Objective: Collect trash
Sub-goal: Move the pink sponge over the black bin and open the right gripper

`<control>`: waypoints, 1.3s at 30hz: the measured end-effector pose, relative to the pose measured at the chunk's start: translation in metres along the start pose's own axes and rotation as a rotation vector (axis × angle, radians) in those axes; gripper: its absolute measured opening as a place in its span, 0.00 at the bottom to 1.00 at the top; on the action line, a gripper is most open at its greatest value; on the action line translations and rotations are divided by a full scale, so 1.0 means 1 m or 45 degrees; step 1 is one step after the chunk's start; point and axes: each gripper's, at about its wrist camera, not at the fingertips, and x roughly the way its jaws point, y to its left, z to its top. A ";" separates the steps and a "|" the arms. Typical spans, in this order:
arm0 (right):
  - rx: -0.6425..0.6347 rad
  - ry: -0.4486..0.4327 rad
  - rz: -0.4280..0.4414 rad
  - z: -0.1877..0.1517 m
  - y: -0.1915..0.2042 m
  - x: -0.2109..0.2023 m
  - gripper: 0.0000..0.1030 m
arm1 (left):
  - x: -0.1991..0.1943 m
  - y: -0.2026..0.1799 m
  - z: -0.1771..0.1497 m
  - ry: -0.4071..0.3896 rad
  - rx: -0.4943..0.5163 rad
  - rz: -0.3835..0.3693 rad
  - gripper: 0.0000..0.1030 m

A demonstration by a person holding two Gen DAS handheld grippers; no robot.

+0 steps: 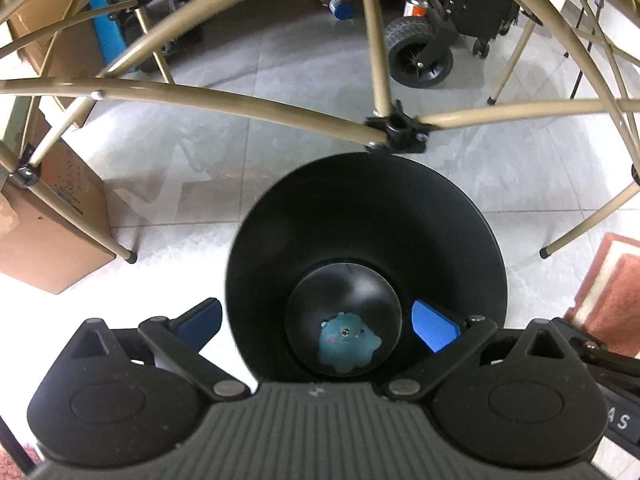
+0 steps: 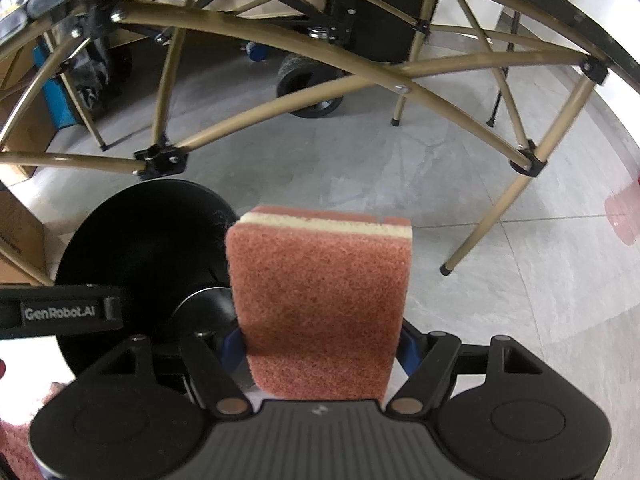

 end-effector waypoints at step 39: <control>-0.104 0.176 0.161 0.021 0.139 0.057 0.70 | -0.010 0.130 -0.003 0.030 -0.159 0.191 1.00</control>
